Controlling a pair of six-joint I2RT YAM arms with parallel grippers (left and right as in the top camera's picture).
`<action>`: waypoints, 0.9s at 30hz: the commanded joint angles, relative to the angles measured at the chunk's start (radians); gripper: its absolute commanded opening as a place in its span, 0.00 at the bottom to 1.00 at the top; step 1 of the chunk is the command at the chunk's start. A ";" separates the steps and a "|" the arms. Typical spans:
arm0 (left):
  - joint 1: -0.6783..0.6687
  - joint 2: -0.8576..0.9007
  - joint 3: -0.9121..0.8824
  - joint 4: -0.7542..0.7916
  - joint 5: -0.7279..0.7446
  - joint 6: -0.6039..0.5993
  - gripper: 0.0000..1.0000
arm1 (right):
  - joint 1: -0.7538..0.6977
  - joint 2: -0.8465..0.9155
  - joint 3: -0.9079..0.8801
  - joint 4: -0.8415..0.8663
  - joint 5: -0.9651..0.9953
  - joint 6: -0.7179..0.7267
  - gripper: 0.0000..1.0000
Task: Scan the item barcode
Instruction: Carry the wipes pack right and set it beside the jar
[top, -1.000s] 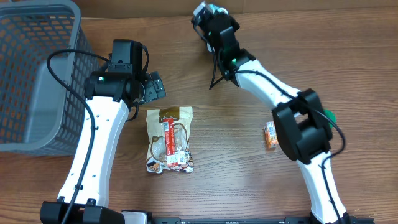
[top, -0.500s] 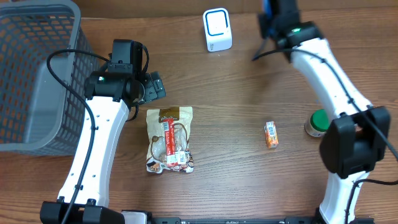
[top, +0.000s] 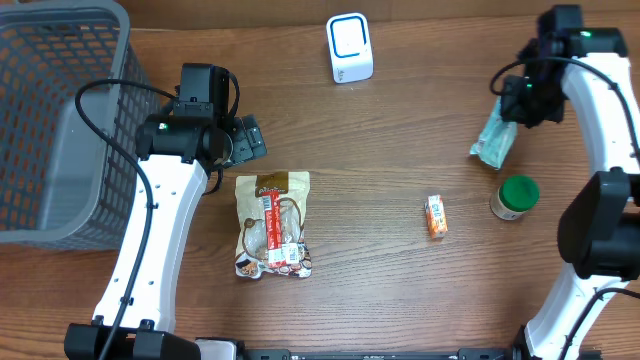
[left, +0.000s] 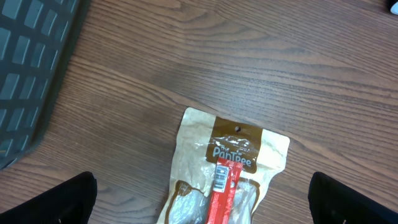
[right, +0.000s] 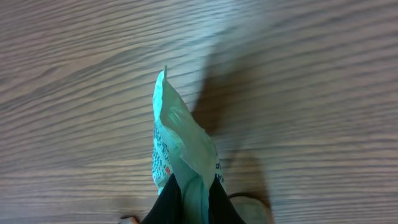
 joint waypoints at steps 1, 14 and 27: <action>0.000 -0.005 0.008 0.000 -0.017 0.014 1.00 | -0.034 -0.024 -0.045 0.003 -0.030 0.011 0.04; 0.000 -0.005 0.008 0.000 -0.016 0.015 1.00 | -0.048 -0.024 -0.198 0.089 -0.173 -0.144 0.04; 0.000 -0.005 0.008 0.000 -0.017 0.015 0.99 | -0.048 -0.024 -0.258 0.004 0.003 -0.299 0.09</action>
